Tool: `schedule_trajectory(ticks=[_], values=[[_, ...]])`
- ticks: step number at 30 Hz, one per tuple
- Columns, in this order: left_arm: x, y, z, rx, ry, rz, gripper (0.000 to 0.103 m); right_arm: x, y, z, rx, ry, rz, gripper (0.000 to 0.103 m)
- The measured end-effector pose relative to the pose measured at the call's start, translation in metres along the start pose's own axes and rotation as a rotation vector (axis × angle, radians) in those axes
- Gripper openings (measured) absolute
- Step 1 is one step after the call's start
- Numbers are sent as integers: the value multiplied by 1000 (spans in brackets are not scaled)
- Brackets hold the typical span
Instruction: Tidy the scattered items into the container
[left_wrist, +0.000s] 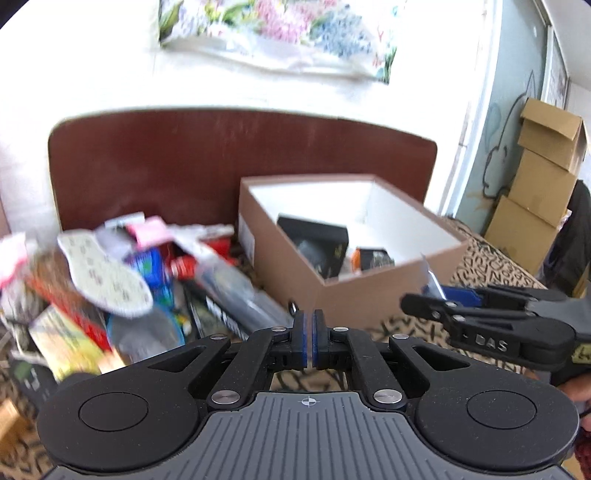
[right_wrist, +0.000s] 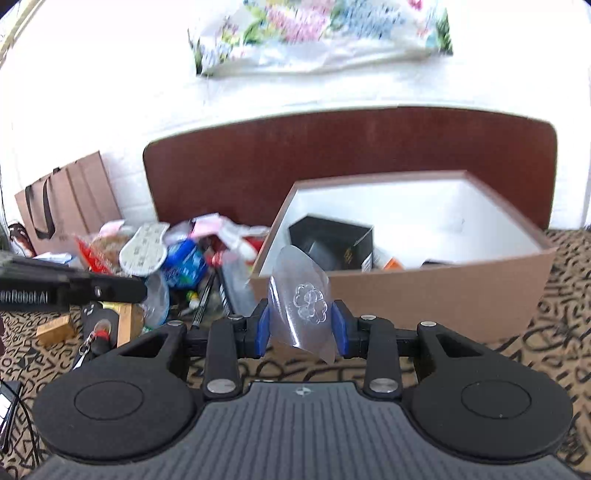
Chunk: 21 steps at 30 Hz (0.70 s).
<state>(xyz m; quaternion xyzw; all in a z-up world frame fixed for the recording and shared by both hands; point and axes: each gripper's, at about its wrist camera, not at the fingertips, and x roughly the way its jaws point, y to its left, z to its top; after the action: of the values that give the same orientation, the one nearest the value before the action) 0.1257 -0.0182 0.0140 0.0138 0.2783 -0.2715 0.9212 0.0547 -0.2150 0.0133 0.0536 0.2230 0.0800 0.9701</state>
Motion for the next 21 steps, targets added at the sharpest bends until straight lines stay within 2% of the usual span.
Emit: schedule_trajectory(ticks=[4, 5, 7, 8, 9, 13, 15, 19, 21], values=[[-5, 0, -1, 25, 7, 41, 0, -2, -3, -4, 2, -1, 2, 39], [-5, 4, -5, 18, 19, 44, 24, -1, -4, -8, 8, 8, 5, 39], [-5, 12, -20, -10, 53, 67, 39, 3, -5, -15, 24, 32, 13, 39], [-3, 14, -29, -12, 72, 85, 56, 7, -5, -18, 32, 45, 17, 39], [-2, 16, -39, -7, 88, 100, 66, 10, -4, -21, 38, 56, 21, 39], [10, 19, -74, 31, 175, 152, 71, 15, -1, -26, 42, 78, 34, 39], [17, 21, -89, 49, 212, 171, 80, 15, 0, -26, 42, 80, 36, 39], [30, 22, -106, 86, 259, 192, 80, 16, 0, -28, 45, 90, 30, 39], [35, 23, -111, 97, 272, 195, 74, 17, -1, -29, 50, 95, 26, 39]])
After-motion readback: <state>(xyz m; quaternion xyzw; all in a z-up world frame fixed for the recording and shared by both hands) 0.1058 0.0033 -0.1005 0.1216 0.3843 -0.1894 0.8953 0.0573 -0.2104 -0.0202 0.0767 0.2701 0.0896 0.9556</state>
